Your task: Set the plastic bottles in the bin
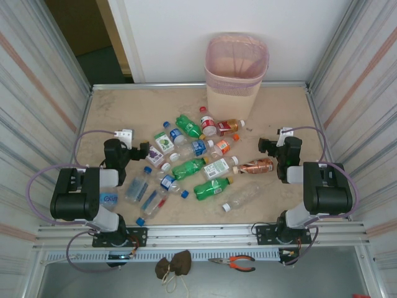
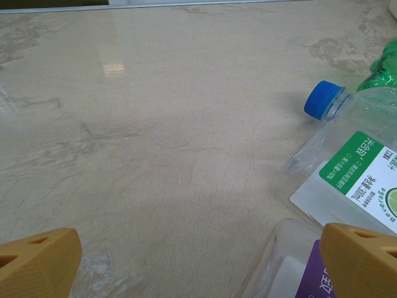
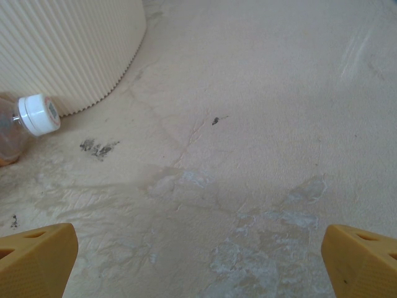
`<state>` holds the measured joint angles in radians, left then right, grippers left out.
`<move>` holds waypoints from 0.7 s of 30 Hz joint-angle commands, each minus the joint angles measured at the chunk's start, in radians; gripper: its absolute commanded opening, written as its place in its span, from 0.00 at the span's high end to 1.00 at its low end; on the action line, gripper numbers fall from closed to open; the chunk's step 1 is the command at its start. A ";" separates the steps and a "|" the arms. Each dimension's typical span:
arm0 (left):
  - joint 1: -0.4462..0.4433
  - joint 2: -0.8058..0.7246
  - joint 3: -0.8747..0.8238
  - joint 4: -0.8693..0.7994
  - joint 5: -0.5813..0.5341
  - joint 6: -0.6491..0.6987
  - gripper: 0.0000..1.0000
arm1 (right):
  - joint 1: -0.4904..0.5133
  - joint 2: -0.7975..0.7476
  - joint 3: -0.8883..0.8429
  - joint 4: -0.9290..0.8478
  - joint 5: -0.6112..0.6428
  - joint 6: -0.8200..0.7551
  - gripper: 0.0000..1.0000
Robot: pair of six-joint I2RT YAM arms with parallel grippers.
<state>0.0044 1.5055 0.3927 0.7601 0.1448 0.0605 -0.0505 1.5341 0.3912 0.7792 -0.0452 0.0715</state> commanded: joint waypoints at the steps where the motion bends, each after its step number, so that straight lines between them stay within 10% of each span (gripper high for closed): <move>1: 0.002 0.005 0.018 0.029 -0.003 0.019 0.01 | 0.006 0.005 0.014 0.025 0.018 0.010 0.01; 21: -0.013 -0.216 0.155 -0.476 -0.178 -0.069 0.01 | 0.036 -0.174 0.103 -0.314 0.126 0.060 0.01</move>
<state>-0.0021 1.3479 0.4980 0.4648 0.0315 0.0383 -0.0250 1.4082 0.4595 0.5682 0.0360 0.0921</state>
